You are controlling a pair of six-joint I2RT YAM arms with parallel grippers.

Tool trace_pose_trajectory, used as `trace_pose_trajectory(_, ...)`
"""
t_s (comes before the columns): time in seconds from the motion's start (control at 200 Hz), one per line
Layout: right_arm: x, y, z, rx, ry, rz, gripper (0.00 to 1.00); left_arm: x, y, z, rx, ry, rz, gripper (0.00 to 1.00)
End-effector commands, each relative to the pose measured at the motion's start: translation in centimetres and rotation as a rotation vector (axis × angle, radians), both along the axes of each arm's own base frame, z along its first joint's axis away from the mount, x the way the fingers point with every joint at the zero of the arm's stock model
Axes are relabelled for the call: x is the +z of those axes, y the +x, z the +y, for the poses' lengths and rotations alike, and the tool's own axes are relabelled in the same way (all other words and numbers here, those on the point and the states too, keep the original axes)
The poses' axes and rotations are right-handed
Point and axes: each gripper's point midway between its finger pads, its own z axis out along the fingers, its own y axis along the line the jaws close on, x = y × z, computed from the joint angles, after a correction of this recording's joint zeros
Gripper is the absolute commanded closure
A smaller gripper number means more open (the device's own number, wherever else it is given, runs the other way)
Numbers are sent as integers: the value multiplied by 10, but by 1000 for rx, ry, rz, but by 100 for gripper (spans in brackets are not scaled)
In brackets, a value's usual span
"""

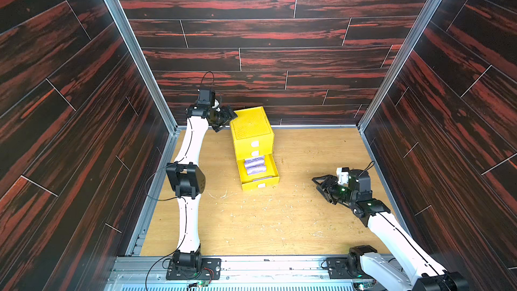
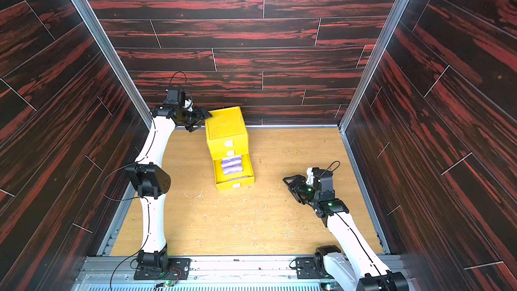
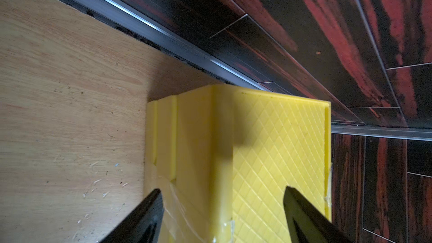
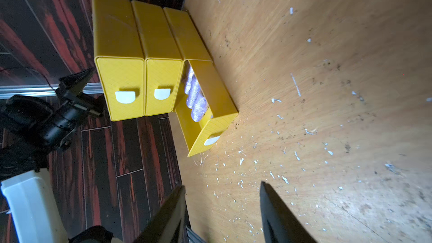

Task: Sort the rolls of trash bags by color and place them into the drawer
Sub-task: Close the drawer in the storage box.

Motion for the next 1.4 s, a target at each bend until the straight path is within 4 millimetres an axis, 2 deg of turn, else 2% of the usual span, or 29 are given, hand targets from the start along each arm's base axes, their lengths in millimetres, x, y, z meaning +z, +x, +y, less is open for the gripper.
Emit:
trace_pose_trajectory(0.0,9,4,11,7,-8,-81,45,-11,-6,3,-28,31,32,22)
trace_pose_trajectory(0.16,1,3,31,-13,-1,-108,46,-17,-7,1,-43,28,41,27)
trace_pose_trajectory(0.371,5,-8,55,-114,48,-277,48,-31,-16,0,-80,58,83,33)
trace_pose_trajectory(0.581,-18,-15,80,-168,145,-262,54,-36,-19,-6,-105,39,98,38)
trace_pose_trajectory(0.822,-29,-13,114,-177,331,-286,56,-43,-27,-13,-112,24,137,41)
trace_pose_trajectory(0.937,-26,-12,126,-179,447,-335,54,-46,-33,-17,-115,17,156,41)
trace_pose_trajectory(0.982,-26,-11,129,-192,506,-348,49,-47,-34,-19,-118,18,161,41)
trace_pose_trajectory(1.052,-47,-9,142,-205,537,-267,44,-49,-35,-21,-120,17,166,41)
trace_pose_trajectory(1.152,-56,-11,157,-205,524,-267,44,-50,-36,-24,-126,17,169,41)
trace_pose_trajectory(1.213,-58,-10,163,-212,530,-265,46,-50,-36,-23,-123,22,172,41)
trace_pose_trajectory(1.348,-66,-4,173,-231,544,-254,60,-52,-36,-23,-123,23,178,42)
trace_pose_trajectory(1.393,-70,-1,175,-243,548,-247,62,-53,-36,-24,-124,23,180,42)
